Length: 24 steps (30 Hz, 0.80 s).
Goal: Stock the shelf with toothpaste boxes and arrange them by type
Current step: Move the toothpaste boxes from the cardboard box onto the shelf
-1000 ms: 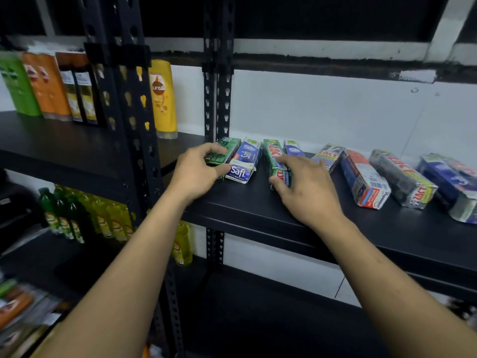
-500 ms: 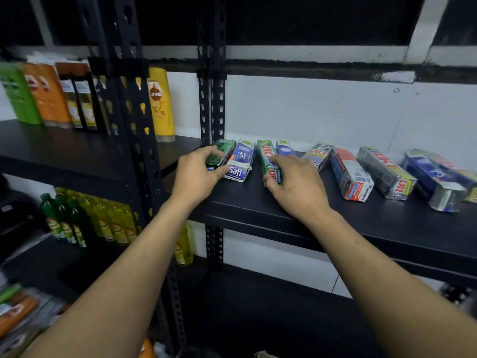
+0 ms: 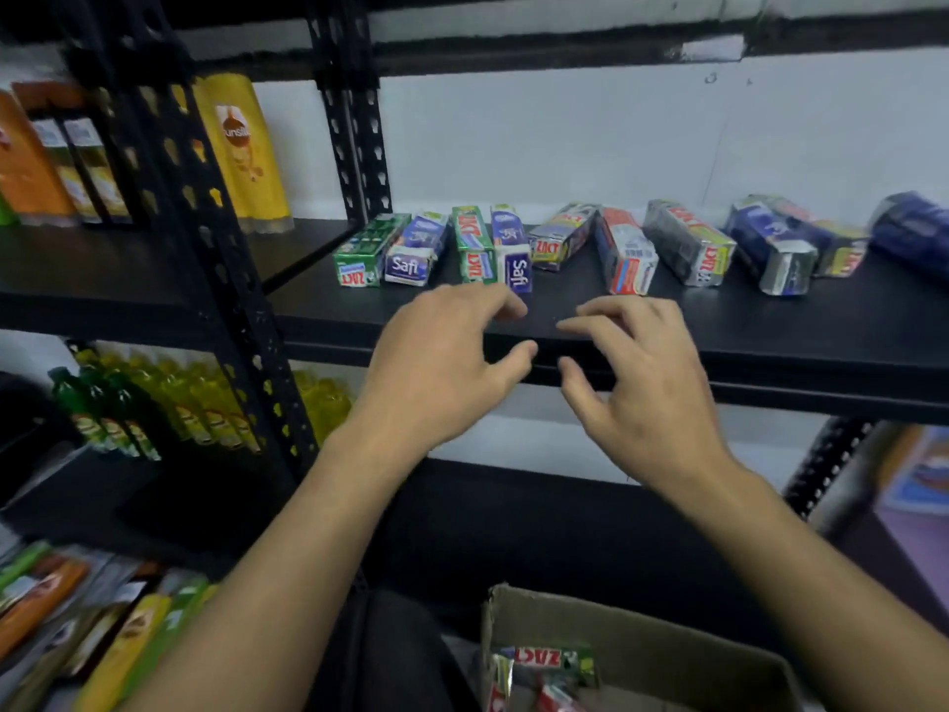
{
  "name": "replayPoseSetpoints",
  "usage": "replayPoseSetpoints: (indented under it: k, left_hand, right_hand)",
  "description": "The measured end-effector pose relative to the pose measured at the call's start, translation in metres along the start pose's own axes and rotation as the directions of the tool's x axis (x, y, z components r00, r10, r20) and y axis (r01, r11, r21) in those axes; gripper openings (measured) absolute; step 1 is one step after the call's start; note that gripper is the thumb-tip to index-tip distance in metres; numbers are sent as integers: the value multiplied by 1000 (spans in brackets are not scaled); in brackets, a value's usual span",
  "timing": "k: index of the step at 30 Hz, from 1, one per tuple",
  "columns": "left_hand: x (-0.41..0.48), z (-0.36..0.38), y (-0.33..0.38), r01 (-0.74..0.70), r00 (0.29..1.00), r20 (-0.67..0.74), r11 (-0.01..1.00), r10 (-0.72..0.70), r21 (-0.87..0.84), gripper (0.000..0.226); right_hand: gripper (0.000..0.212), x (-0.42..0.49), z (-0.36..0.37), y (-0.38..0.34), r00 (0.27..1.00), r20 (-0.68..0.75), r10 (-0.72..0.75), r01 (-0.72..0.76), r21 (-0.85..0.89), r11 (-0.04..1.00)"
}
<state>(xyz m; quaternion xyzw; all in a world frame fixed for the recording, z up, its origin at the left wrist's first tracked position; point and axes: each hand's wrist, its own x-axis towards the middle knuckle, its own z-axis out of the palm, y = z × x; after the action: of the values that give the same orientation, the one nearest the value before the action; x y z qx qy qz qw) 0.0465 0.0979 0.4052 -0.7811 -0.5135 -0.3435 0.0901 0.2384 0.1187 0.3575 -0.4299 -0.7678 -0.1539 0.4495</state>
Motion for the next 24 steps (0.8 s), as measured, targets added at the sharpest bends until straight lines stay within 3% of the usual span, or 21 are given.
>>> replayPoseSetpoints:
  k: [8,12,17,21,24]
  left_hand:
    - [-81,114,44,-23,952,305,999,9,42,29]
    - [-127,184,48,32,859,510,998,-50,45,26]
    - [-205,258,57,19,634,767,994,-94,106,25]
    - [-261,300,48,54,460,882,995,-103,88,37]
    - [-302,324,37,171,290,950,983,-119,71,40]
  right_hand:
    - [23,-154,-7,40,951,179,250,-253,-9,967]
    - [29,-229,10,65,842,411,349,-338,-103,936]
    - [36,-316,24,85,597,656,462,-464,-188,866]
    - [38,-371,29,93,305,792,529,-607,-266,749]
    - [38,-407,34,96,57,855,515,-658,-356,664]
